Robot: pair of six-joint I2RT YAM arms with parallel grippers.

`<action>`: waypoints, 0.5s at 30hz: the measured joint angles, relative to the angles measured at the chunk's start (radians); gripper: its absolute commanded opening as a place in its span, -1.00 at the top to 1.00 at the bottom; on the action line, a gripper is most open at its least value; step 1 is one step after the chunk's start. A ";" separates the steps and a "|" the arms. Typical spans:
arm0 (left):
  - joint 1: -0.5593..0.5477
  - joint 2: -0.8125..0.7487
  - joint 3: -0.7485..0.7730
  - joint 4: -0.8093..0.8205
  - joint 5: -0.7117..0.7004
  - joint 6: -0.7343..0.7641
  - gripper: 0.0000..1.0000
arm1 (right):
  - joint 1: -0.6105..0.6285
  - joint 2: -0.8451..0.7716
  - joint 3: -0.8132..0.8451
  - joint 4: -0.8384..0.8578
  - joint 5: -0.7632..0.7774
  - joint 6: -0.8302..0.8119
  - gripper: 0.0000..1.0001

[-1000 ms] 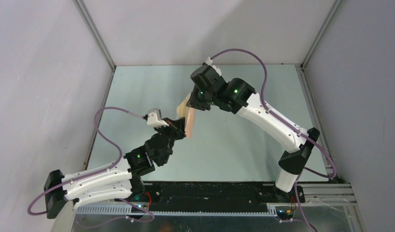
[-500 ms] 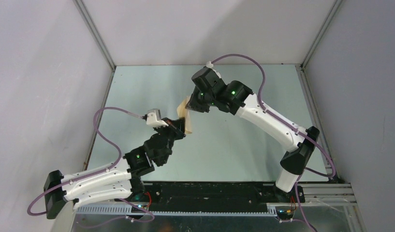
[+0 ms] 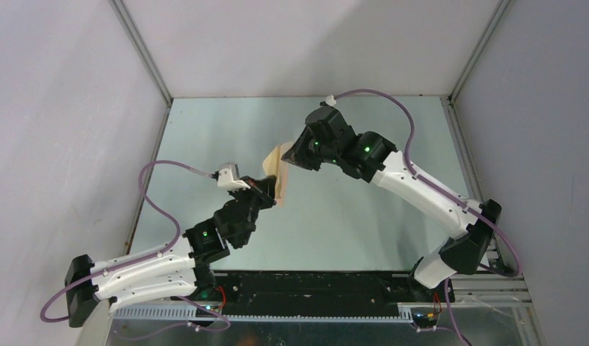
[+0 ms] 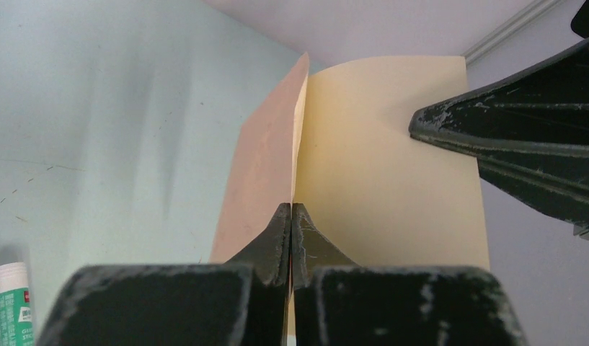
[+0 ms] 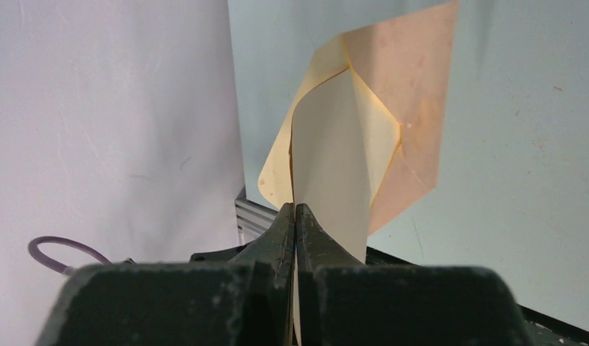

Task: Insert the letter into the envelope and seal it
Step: Place the letter in the envelope.

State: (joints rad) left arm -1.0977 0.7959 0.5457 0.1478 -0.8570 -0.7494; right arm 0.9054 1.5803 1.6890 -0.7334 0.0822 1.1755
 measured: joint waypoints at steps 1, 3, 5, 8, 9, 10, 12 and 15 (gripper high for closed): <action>0.000 0.000 -0.002 0.000 0.000 0.000 1.00 | -0.004 -0.007 -0.013 0.012 -0.003 0.006 1.00; 0.000 0.000 -0.004 0.000 0.001 0.000 1.00 | -0.011 -0.013 -0.027 0.034 -0.009 0.021 1.00; 0.000 0.000 -0.004 0.000 0.002 0.000 1.00 | -0.018 -0.016 -0.043 0.060 -0.015 0.031 1.00; 0.000 0.000 -0.004 0.000 0.004 0.000 1.00 | -0.019 -0.018 -0.061 0.079 -0.019 0.045 1.00; 0.000 0.000 -0.004 0.000 0.004 0.000 1.00 | -0.019 -0.018 -0.065 0.084 -0.023 0.047 1.00; 0.000 -0.001 -0.004 0.000 0.004 0.000 1.00 | -0.019 -0.018 -0.067 0.086 -0.024 0.048 1.00; 0.000 -0.001 -0.004 0.000 0.004 0.000 1.00 | -0.019 -0.018 -0.068 0.093 -0.026 0.050 1.00; 0.000 -0.006 -0.004 0.000 0.004 0.000 1.00 | -0.019 -0.019 -0.069 0.100 -0.027 0.052 1.00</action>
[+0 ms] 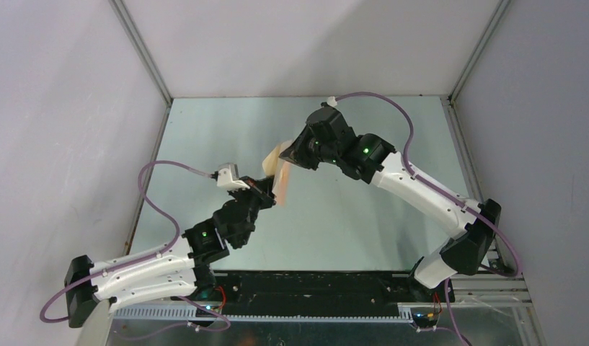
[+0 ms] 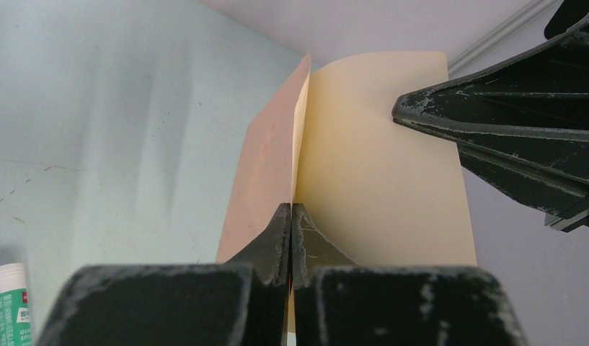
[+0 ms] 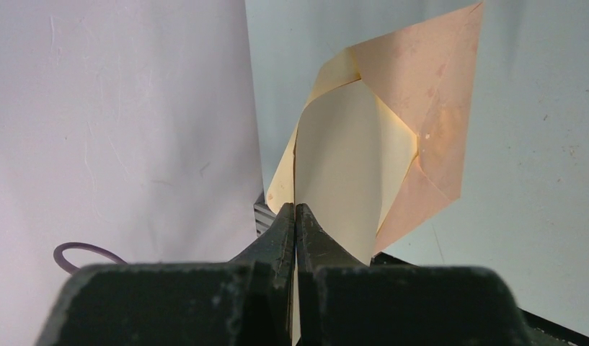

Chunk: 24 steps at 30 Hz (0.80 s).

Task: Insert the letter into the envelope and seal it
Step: Place the letter in the envelope.

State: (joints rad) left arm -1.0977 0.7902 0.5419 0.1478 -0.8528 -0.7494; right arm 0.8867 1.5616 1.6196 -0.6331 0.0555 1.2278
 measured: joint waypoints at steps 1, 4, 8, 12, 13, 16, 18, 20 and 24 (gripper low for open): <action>0.000 -0.001 0.000 0.000 0.000 0.000 1.00 | 0.000 0.000 -0.001 0.002 0.000 0.000 1.00; 0.000 -0.001 0.000 0.000 0.000 0.000 1.00 | 0.001 0.000 -0.004 0.012 0.000 0.000 1.00; 0.000 -0.002 0.000 0.001 0.003 0.000 1.00 | 0.003 -0.008 -0.021 0.035 0.001 -0.001 1.00; 0.000 -0.002 0.000 0.006 0.011 0.001 1.00 | 0.003 -0.010 -0.024 0.046 0.001 -0.006 1.00; 0.000 -0.001 0.000 0.007 0.014 0.002 1.00 | 0.003 -0.010 -0.024 0.046 0.000 -0.008 1.00; 0.000 -0.001 0.000 0.008 0.019 0.008 1.00 | 0.003 -0.010 -0.024 0.047 0.001 -0.023 1.00; 0.000 -0.002 0.000 0.008 0.020 0.010 1.00 | 0.003 -0.010 -0.024 0.046 0.001 -0.036 1.00; 0.000 -0.002 0.000 0.008 0.022 0.010 1.00 | 0.002 -0.010 -0.024 0.046 0.001 -0.051 1.00; 0.000 -0.002 0.000 0.008 0.026 0.011 1.00 | 0.001 -0.010 -0.024 0.046 0.001 -0.076 1.00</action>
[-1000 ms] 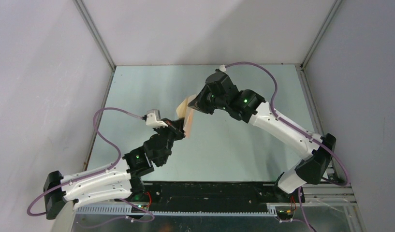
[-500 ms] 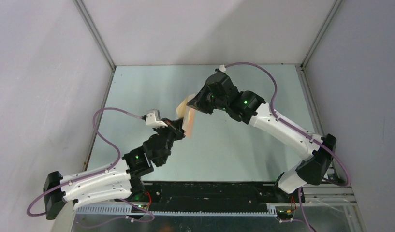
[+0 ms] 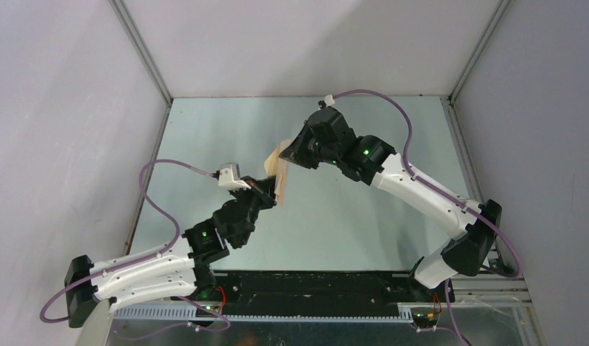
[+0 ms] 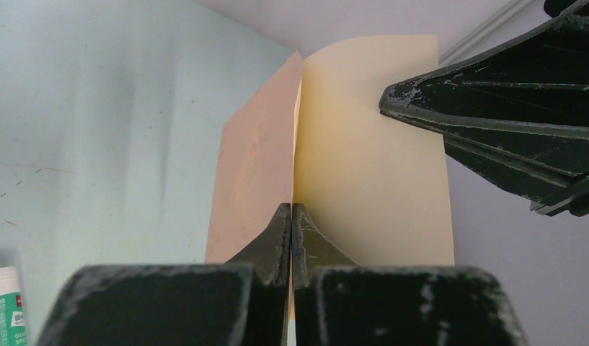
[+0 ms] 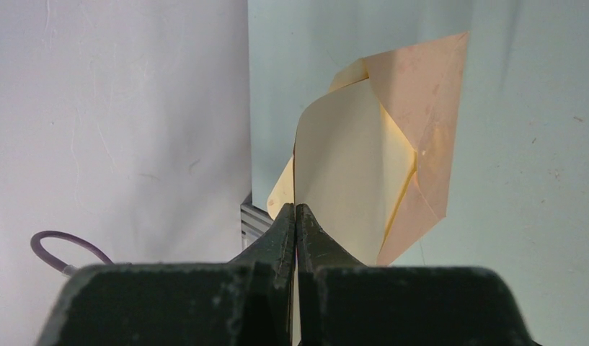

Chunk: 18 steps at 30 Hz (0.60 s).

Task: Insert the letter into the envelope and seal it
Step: Place the letter in the envelope.

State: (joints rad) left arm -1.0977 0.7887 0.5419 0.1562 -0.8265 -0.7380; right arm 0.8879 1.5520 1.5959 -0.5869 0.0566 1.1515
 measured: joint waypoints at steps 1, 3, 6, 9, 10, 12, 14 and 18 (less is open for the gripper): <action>0.000 0.000 0.000 0.000 0.001 0.003 1.00 | 0.000 0.000 0.000 0.000 0.000 -0.008 1.00; 0.000 0.000 0.000 0.001 0.003 0.006 1.00 | 0.000 0.000 0.000 0.000 0.001 -0.019 1.00; 0.000 0.000 0.000 0.006 0.010 0.006 1.00 | -0.002 0.000 0.000 0.000 0.003 -0.032 1.00; 0.000 0.000 0.000 0.013 0.018 0.006 1.00 | -0.002 0.000 0.000 0.007 0.004 -0.041 1.00; 0.000 0.000 0.000 0.015 0.019 0.006 1.00 | -0.002 0.001 0.000 0.011 0.004 -0.043 1.00; 0.000 0.000 0.000 0.017 0.020 0.006 1.00 | -0.002 0.001 0.000 0.020 0.006 -0.044 1.00; 0.000 0.000 0.000 0.018 0.021 0.006 1.00 | -0.002 0.002 0.000 0.030 0.011 -0.044 1.00; 0.000 0.000 0.000 0.021 0.021 0.006 1.00 | 0.000 0.003 0.000 0.045 0.012 -0.043 1.00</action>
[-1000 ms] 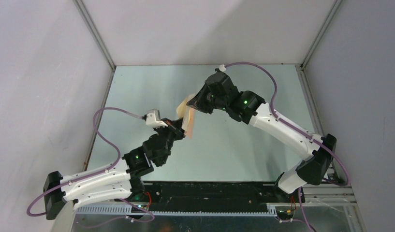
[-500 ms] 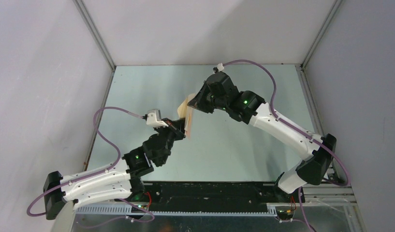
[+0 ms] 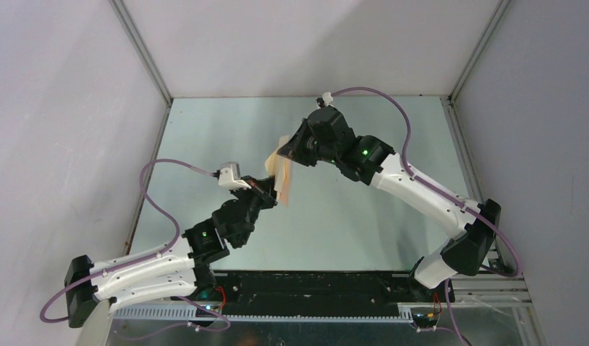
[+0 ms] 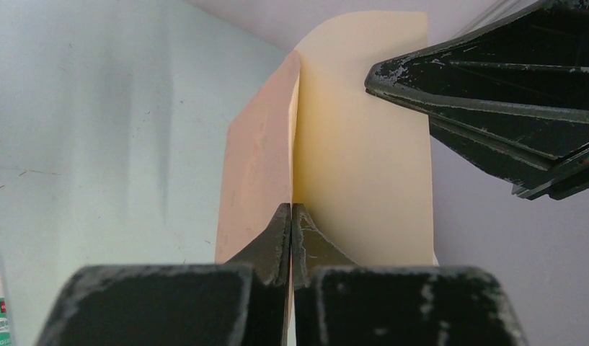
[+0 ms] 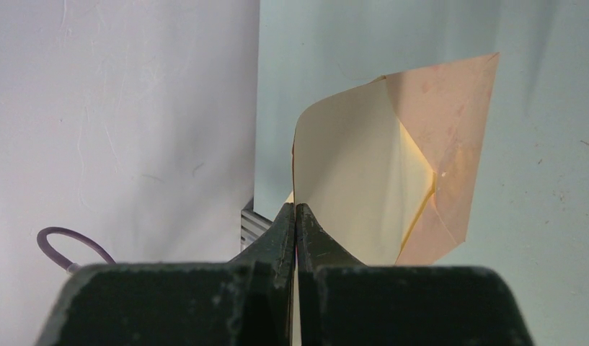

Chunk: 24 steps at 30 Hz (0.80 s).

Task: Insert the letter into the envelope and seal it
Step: Place the letter in the envelope.

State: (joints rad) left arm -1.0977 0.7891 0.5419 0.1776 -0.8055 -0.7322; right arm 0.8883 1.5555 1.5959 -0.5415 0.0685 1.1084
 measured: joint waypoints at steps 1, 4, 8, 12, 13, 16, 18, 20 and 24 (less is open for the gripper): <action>0.000 0.000 0.000 0.000 0.000 0.000 1.00 | 0.001 0.000 0.000 0.002 0.000 0.000 1.00; 0.000 0.000 0.000 -0.001 0.000 0.000 1.00 | 0.003 0.004 0.000 0.001 0.000 -0.002 1.00; 0.000 -0.009 0.000 -0.001 -0.002 0.002 1.00 | 0.002 0.024 0.006 -0.021 -0.006 0.000 1.00; 0.000 -0.021 0.000 -0.001 -0.008 0.018 1.00 | 0.002 0.048 0.006 -0.051 -0.019 0.002 1.00; 0.000 -0.022 0.000 -0.001 -0.009 0.023 1.00 | 0.002 0.052 0.006 -0.057 -0.020 0.002 1.00; 0.000 -0.023 0.000 -0.004 -0.013 0.028 1.00 | 0.002 0.056 0.006 -0.072 -0.021 0.003 1.00; 0.000 -0.023 0.000 -0.004 -0.014 0.030 1.00 | 0.000 0.056 0.006 -0.078 -0.021 0.003 1.00; 0.000 -0.026 0.000 -0.005 -0.016 0.032 1.00 | 0.000 0.056 0.006 -0.079 -0.021 0.003 1.00; 0.000 -0.030 -0.005 -0.003 -0.019 0.034 1.00 | 0.000 0.056 0.006 -0.079 -0.021 0.001 1.00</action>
State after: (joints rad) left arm -1.0977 0.7589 0.5365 0.1741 -0.8249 -0.6983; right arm 0.8879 1.6119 1.6024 -0.6201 0.0479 1.1091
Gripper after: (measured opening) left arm 0.003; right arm 0.007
